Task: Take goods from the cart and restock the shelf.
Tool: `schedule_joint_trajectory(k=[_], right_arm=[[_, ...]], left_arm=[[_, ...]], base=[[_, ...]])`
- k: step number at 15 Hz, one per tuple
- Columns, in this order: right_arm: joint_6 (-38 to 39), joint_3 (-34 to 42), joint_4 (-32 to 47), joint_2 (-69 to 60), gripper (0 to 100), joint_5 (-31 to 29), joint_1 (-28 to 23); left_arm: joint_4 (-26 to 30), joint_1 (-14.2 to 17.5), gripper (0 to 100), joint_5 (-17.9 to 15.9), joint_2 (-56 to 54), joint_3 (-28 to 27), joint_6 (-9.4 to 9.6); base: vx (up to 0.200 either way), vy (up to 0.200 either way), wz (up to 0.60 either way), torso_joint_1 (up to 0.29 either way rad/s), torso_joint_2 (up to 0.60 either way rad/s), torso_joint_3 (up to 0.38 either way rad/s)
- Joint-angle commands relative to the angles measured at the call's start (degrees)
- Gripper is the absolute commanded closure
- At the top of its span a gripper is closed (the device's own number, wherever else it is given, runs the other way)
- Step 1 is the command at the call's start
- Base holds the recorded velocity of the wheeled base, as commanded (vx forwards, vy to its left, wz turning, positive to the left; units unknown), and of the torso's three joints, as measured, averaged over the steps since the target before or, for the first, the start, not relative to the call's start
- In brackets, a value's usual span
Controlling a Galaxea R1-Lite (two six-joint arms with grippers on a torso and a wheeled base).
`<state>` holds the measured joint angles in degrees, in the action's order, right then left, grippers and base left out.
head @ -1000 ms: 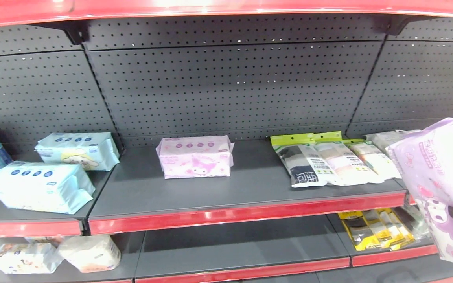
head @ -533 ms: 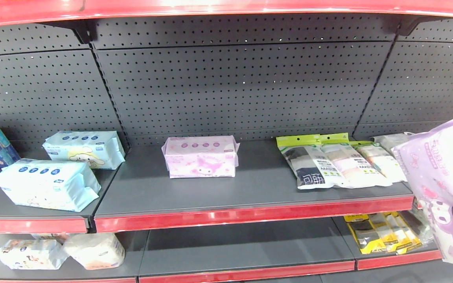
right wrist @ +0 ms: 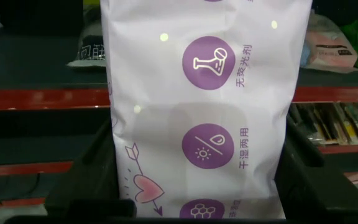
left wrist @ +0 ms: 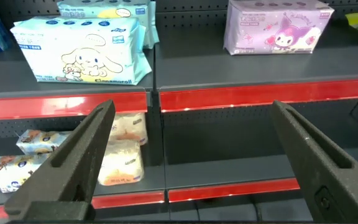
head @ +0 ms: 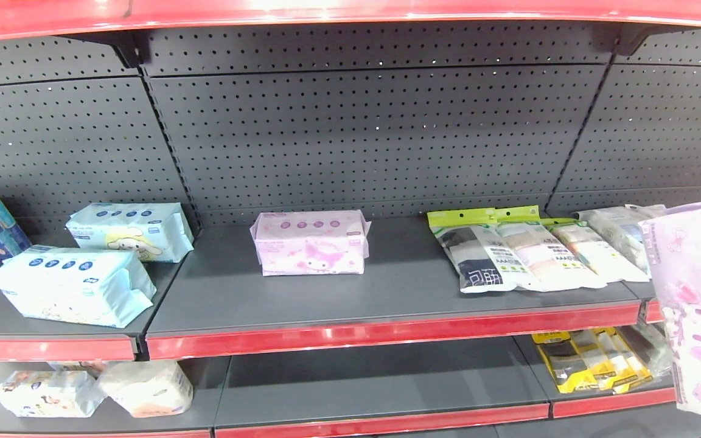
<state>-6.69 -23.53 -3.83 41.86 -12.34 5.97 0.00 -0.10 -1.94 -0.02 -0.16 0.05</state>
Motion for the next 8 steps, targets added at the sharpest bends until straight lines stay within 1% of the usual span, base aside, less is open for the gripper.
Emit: schedule_joint_trajectory(k=[1,3,8], right_arm=[[-1.83,0.85,-0.04,-1.61,100,0.03,0.0],[-2.18,0.94,-0.04,-1.34,100,-0.06,0.0],[-2.18,1.73,-0.04,-1.34,100,0.03,0.0]], left_arm=[[0.0,0.01,0,0.0,0.02,0.07,-0.05],[0.0,0.01,0,0.0,0.02,0.07,-0.05],[0.0,0.01,0,0.0,0.02,0.07,-0.05]], base=[[0.2,0.0,0.0,-0.002,0.0,0.007],[0.2,0.0,0.0,-0.012,-0.01,0.005],[0.0,0.0,0.0,0.0,0.0,0.0]])
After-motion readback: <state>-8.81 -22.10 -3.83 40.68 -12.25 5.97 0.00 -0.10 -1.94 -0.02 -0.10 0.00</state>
